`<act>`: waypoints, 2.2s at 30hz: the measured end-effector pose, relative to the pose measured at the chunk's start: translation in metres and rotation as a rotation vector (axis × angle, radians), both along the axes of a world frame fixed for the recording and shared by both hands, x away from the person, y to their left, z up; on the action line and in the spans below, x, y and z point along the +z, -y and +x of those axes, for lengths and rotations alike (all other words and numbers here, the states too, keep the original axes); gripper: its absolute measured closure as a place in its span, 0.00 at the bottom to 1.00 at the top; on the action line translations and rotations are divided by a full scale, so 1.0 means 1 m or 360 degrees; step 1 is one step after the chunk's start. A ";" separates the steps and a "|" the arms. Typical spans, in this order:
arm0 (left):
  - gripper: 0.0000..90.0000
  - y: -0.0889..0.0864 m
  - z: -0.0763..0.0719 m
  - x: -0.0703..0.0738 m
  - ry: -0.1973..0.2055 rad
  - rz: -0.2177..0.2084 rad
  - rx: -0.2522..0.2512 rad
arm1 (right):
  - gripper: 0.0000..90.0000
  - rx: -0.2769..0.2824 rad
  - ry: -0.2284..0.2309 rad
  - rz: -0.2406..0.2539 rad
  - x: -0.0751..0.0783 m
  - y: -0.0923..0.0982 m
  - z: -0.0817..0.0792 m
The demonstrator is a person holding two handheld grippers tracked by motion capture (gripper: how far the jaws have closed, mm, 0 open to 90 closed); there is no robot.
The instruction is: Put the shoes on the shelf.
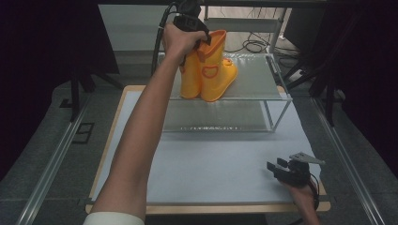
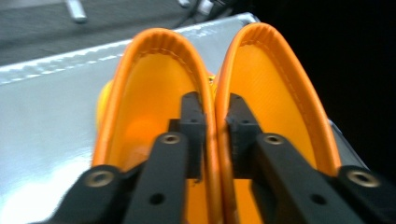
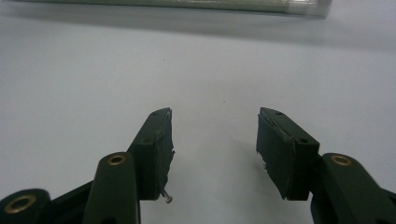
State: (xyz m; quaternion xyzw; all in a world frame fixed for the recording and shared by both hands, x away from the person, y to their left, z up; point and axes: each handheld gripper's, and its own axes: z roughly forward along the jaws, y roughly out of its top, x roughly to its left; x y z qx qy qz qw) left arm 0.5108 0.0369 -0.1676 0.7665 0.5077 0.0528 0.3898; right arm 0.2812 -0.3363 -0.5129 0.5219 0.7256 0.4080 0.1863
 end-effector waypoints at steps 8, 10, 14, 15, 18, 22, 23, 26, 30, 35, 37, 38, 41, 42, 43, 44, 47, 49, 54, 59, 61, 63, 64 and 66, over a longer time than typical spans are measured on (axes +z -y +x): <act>0.63 -0.008 -0.009 0.015 0.0144 -0.0074 0.0050 | 0.50 0.0014 0.0007 -0.0006 0.001 -0.003 -0.001; 0.61 -0.010 -0.010 0.018 0.0144 -0.0093 0.0048 | 0.50 0.0016 0.0004 -0.0007 0.001 -0.003 -0.001; 0.57 -0.018 -0.027 0.028 0.0219 -0.0093 0.0013 | 0.50 0.0011 0.0003 -0.0005 0.001 -0.004 -0.001; 0.57 -0.018 -0.027 0.028 0.0219 -0.0093 0.0013 | 0.50 0.0011 0.0003 -0.0005 0.001 -0.004 -0.001; 0.63 -0.031 -0.045 0.030 0.0263 -0.0087 -0.0019 | 0.50 0.0009 0.0011 -0.0017 0.001 -0.003 -0.002; 0.78 -0.049 -0.065 0.029 0.0304 -0.0095 -0.0042 | 0.50 -0.0006 0.0016 -0.0014 0.003 -0.002 -0.003; 0.79 -0.054 -0.069 0.027 0.0314 -0.0095 -0.0039 | 0.50 -0.0006 0.0017 -0.0016 0.003 -0.002 -0.003; 0.88 -0.063 -0.078 0.024 0.0322 -0.0087 -0.0042 | 0.50 -0.0008 0.0018 -0.0021 0.003 -0.002 -0.003; 0.94 -0.081 -0.092 0.013 0.0315 -0.0042 -0.0036 | 0.50 -0.0004 0.0011 -0.0028 0.002 -0.003 -0.003; 0.98 -0.100 -0.101 -0.004 0.0294 -0.0010 -0.0015 | 0.50 0.0009 0.0019 -0.0043 0.002 -0.006 -0.003; 0.99 -0.106 -0.102 -0.014 0.0279 0.0008 -0.0013 | 0.50 0.0010 0.0022 -0.0048 0.002 -0.007 -0.003; 0.99 -0.107 -0.102 -0.020 0.0270 0.0013 -0.0008 | 0.50 0.0008 0.0017 -0.0047 0.002 -0.007 -0.004; 0.99 -0.110 -0.100 -0.037 0.0238 0.0017 -0.0011 | 0.50 0.0006 0.0016 -0.0050 0.002 -0.007 -0.003; 0.99 -0.111 -0.098 -0.045 0.0219 0.0023 -0.0014 | 0.50 0.0008 0.0015 -0.0050 0.002 -0.007 -0.003; 0.99 -0.111 -0.096 -0.056 0.0187 0.0027 -0.0025 | 0.50 0.0009 0.0006 -0.0056 0.001 -0.007 -0.003; 0.99 -0.111 -0.096 -0.056 0.0187 0.0027 -0.0025 | 0.50 0.0011 0.0006 -0.0059 0.000 -0.007 -0.003; 1.00 -0.113 -0.089 -0.077 0.0137 0.0040 -0.0021 | 0.50 0.0013 0.0004 -0.0065 0.000 -0.008 -0.003; 0.99 -0.114 -0.087 -0.085 0.0114 0.0047 -0.0021 | 0.50 0.0011 0.0001 -0.0064 -0.001 -0.007 -0.003; 0.99 -0.114 -0.083 -0.100 0.0077 0.0056 -0.0024 | 0.50 0.0011 0.0003 -0.0070 -0.002 -0.006 -0.002; 0.99 -0.113 -0.076 -0.114 0.0049 0.0065 -0.0003 | 0.50 0.0010 -0.0001 -0.0068 -0.003 -0.007 -0.002; 0.99 -0.112 -0.072 -0.120 0.0038 0.0067 0.0007 | 0.50 0.0011 0.0000 -0.0069 -0.003 -0.007 -0.002; 0.99 -0.109 -0.065 -0.128 0.0031 0.0080 0.0031 | 0.50 0.0010 -0.0004 -0.0068 -0.003 -0.007 -0.002; 0.99 -0.109 -0.065 -0.128 0.0031 0.0080 0.0031 | 0.50 0.0010 -0.0004 -0.0068 -0.003 -0.007 -0.002; 0.99 -0.107 -0.059 -0.134 0.0034 0.0093 0.0053 | 0.50 0.0008 -0.0009 -0.0068 -0.003 -0.006 -0.002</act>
